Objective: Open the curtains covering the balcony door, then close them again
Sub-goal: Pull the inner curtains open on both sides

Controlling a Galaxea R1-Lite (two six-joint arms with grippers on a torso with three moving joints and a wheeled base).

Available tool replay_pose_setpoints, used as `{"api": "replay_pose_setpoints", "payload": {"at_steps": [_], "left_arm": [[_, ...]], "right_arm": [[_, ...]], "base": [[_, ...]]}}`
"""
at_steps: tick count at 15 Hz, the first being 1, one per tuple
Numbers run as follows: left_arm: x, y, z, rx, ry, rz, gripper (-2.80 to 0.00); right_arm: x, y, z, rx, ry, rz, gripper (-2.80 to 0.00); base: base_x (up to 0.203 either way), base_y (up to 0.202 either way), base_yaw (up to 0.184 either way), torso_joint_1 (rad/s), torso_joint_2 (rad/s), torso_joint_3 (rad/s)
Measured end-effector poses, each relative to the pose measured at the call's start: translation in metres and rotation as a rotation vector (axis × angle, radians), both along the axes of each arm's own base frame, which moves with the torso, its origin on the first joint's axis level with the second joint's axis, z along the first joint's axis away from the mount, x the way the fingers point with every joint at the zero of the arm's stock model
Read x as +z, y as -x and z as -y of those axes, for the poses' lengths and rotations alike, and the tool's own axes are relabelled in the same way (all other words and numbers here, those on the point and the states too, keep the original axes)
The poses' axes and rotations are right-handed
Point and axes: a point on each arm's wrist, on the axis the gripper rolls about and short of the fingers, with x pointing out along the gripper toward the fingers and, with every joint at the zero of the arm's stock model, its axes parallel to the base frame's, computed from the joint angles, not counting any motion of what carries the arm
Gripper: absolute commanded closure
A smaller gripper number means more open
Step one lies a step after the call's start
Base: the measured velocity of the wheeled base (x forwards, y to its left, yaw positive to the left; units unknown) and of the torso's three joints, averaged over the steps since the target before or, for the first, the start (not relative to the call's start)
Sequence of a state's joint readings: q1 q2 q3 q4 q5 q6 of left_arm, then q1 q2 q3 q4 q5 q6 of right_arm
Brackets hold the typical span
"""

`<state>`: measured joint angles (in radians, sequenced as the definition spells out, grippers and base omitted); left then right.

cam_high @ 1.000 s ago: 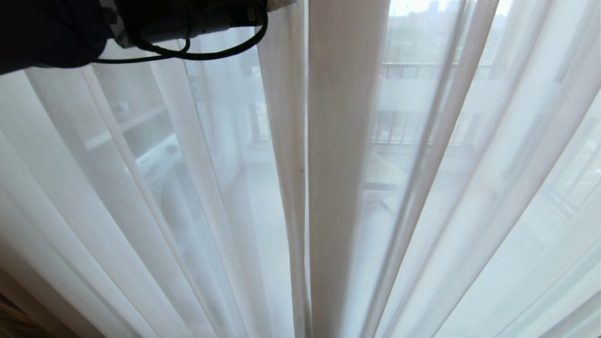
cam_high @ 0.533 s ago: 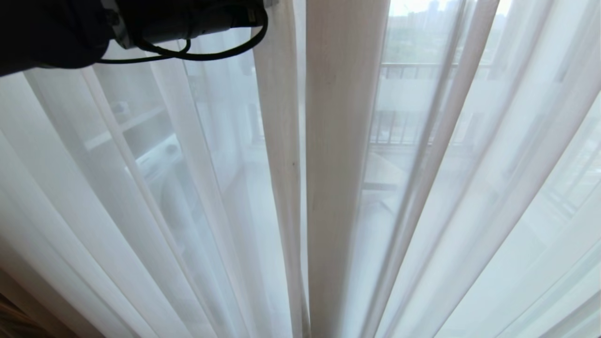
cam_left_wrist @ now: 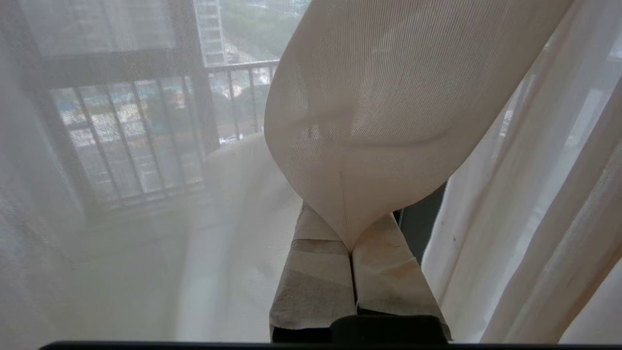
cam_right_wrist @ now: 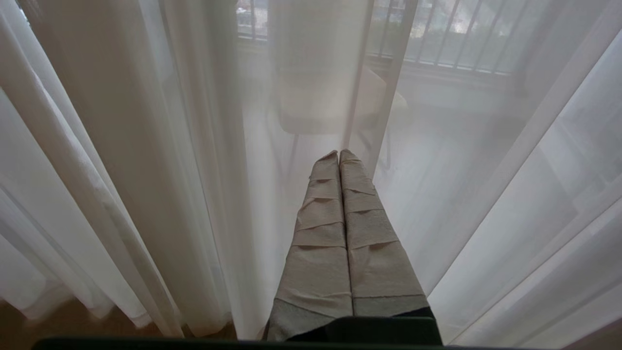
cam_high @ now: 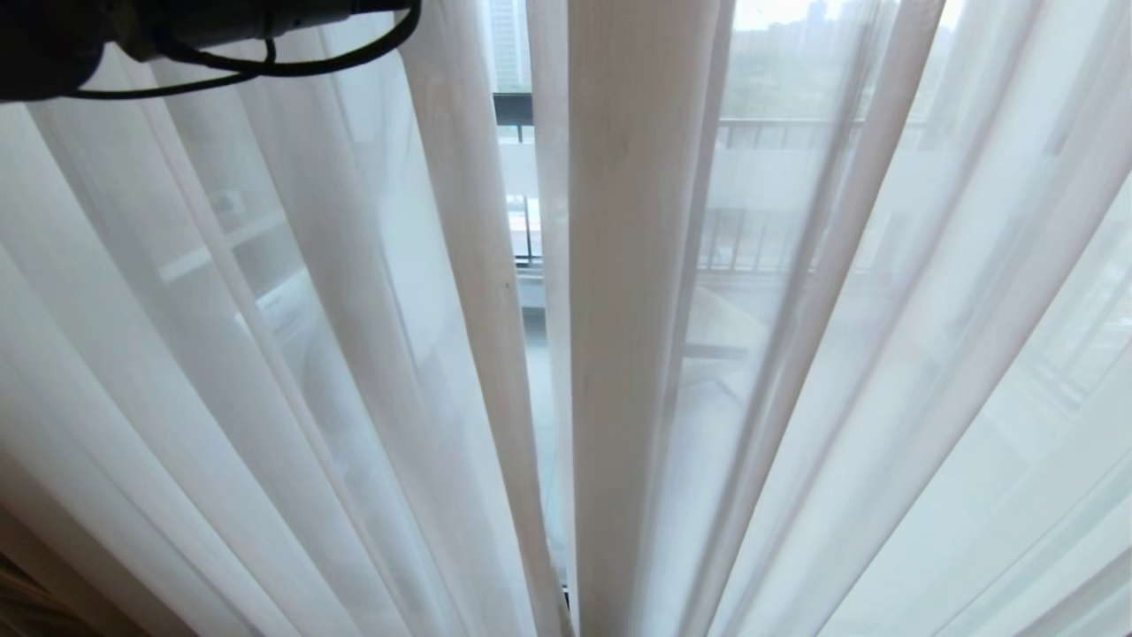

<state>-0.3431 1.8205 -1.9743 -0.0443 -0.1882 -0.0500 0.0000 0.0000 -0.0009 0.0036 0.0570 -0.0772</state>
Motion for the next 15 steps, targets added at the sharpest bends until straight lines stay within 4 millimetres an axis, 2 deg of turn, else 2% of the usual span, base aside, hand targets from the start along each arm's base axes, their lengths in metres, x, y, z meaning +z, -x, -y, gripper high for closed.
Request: {"api": "replay_pose_setpoints", "payload": {"at_steps": [7, 15], "left_arm": [[0.016, 0.010, -0.047, 0.245, 0.034, 0.035, 0.00], [0.009, 0.025, -0.089, 0.412, -0.016, 0.012, 0.00]], "right_arm": [[0.000, 0.000, 0.000, 0.000, 0.000, 0.000, 0.00], [0.000, 0.000, 0.000, 0.000, 0.000, 0.000, 0.00]], "base": [[0.000, 0.000, 0.000, 0.000, 0.00, 0.000], [0.000, 0.000, 0.000, 0.000, 0.00, 0.000]]}}
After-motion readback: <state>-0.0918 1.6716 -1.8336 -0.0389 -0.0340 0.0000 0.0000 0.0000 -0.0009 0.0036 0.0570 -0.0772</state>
